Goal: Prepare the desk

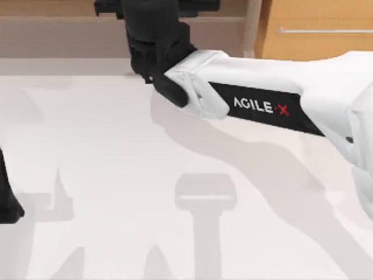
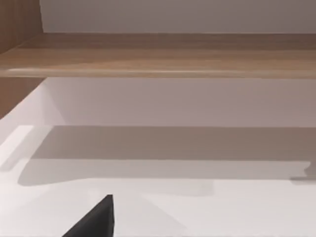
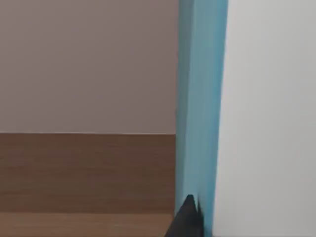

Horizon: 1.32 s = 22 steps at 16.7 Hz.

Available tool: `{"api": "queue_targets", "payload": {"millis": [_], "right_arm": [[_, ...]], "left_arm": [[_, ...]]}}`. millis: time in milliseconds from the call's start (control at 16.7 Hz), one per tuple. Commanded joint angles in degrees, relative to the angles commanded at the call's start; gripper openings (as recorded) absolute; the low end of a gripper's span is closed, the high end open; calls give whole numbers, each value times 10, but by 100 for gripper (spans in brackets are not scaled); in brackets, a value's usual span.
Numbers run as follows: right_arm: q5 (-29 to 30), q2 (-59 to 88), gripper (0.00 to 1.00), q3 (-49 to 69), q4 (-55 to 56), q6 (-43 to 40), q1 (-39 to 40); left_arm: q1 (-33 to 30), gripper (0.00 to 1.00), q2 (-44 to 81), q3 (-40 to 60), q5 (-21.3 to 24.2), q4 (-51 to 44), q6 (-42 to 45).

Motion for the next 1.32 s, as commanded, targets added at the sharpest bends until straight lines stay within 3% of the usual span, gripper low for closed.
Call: {"api": "queue_targets", "payload": {"millis": [300,540,720,1020,1320], "right_arm": [[-43,-57,0,-59,-17,54,49],[-111,-139,0,-128,-30,138,87],[-164,-225,0,-165,-28,215,73],[-236,-370,0,-205,-6,354,-59],[-289,-463,0,-257,16,486,-292]], "left_arm": [[0,100,0,0,0,0,0],[0,100,0,0,0,0,0],[0,100,0,0,0,0,0],[0,100,0,0,0,0,0],[0,100,0,0,0,0,0]]}}
